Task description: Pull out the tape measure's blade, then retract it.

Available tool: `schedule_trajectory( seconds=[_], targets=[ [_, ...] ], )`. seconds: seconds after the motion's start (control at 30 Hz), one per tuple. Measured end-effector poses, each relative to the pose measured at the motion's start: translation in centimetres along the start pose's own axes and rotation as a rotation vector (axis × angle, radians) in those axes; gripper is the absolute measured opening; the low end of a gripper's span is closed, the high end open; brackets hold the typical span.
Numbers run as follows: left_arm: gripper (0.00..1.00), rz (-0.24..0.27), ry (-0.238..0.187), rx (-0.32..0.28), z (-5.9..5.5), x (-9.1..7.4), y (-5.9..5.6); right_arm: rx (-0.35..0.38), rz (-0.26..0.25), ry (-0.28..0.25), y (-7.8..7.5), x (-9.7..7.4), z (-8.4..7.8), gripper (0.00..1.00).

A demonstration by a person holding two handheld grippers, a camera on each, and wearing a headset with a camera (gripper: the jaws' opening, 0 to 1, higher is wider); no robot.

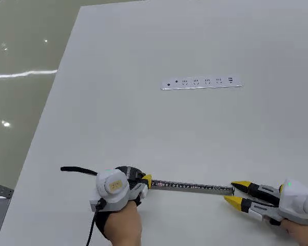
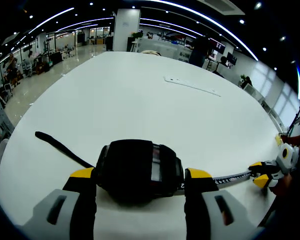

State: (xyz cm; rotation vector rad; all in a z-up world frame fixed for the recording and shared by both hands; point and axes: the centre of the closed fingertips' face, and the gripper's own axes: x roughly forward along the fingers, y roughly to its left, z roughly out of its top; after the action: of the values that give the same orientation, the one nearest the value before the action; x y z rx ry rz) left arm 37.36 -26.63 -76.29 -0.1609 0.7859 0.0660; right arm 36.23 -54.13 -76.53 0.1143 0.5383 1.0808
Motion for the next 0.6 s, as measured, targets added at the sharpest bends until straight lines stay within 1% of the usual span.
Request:
schedule_trajectory(
  seconds=[0.07, 0.27, 0.43, 0.57, 0.6],
  targets=[
    [0.69, -0.001, 0.0, 0.004, -0.02, -0.02, 0.02, 0.014, 0.015, -0.003, 0.09, 0.07, -0.03, 0.27],
    [0.69, -0.003, 0.002, -0.001, -0.01, -0.06, 0.06, 0.034, 0.032, -0.011, -0.02, -0.02, 0.04, 0.23],
    [0.69, -0.003, 0.003, 0.004, -0.06, -0.15, 0.05, 0.031, 0.047, 0.002, -0.32, -0.17, -0.16, 0.16],
    [0.68, -0.005, 0.003, 0.006, -0.04, -0.15, 0.07, 0.043, 0.062, 0.002, -0.05, -0.22, -0.12, 0.16],
    [0.68, -0.005, 0.002, 0.002, -0.04, -0.16, 0.07, 0.032, 0.063, 0.001, 0.12, -0.23, -0.06, 0.16]
  ],
)
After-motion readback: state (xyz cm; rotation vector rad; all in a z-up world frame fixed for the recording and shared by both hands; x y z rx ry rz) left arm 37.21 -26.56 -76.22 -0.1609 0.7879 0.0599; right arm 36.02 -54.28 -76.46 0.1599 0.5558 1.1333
